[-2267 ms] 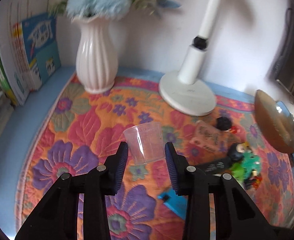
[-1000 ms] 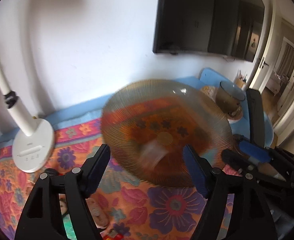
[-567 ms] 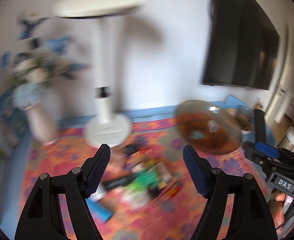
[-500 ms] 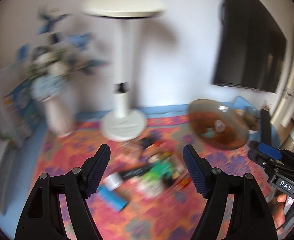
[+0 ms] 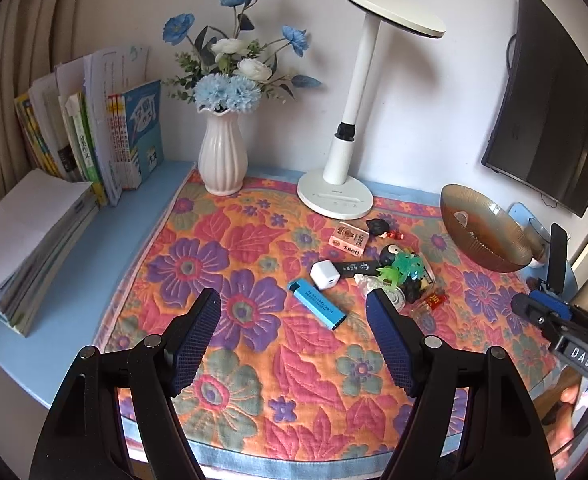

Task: Organize rigid objects
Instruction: 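Grasp the blue lighter with the left tool while the right tool grasps the red lighter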

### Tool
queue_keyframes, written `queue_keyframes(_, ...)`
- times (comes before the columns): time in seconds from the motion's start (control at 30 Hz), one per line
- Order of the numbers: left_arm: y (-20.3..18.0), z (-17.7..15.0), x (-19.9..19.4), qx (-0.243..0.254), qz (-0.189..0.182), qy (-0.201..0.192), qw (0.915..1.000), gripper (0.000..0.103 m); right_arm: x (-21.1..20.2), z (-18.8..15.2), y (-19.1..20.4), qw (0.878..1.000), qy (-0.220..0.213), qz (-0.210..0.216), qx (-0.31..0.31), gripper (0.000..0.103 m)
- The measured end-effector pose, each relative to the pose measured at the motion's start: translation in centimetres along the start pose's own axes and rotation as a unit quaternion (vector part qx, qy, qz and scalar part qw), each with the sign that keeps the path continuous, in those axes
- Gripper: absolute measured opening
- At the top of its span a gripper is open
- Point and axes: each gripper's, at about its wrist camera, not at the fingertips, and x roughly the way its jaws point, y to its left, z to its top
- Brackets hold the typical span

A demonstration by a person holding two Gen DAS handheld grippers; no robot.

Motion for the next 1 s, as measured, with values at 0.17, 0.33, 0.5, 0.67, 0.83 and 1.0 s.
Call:
queue_keyframes(0.17,-1.0,-0.5,2.5,-0.012,0.003,0.007,0.9999,0.084,0.1,0.1,-1.5,0.999,-0.006,-0.024,0.029,0.052)
queue_keyframes(0.33,-2.3,-1.1,8.0,-0.011,0.015,0.047,0.9988,0.084,3.7,-1.0,-6.3,0.99,0.036,-0.059,0.127,0.053)
queue_keyframes(0.5,-3.2,-2.1,14.0,-0.016,0.022,0.091,0.9955,0.084,9.0,-2.1,-7.3,0.982,0.088,-0.051,0.158,0.053)
queue_keyframes(0.67,-3.7,-3.2,17.3,0.0,0.044,0.114,0.9925,0.084,13.6,-2.1,-4.3,0.983,0.115,-0.047,0.135,0.053)
queue_keyframes(0.83,-4.1,-3.8,18.6,0.015,0.065,0.116,0.991,0.084,16.6,-1.7,-3.0,0.979,0.114,-0.098,0.136,0.053)
queue_keyframes(1.0,-4.6,-3.7,18.8,0.028,0.066,0.122,0.9899,0.078,17.6,-1.8,-2.1,0.978,0.095,-0.145,0.113,0.056)
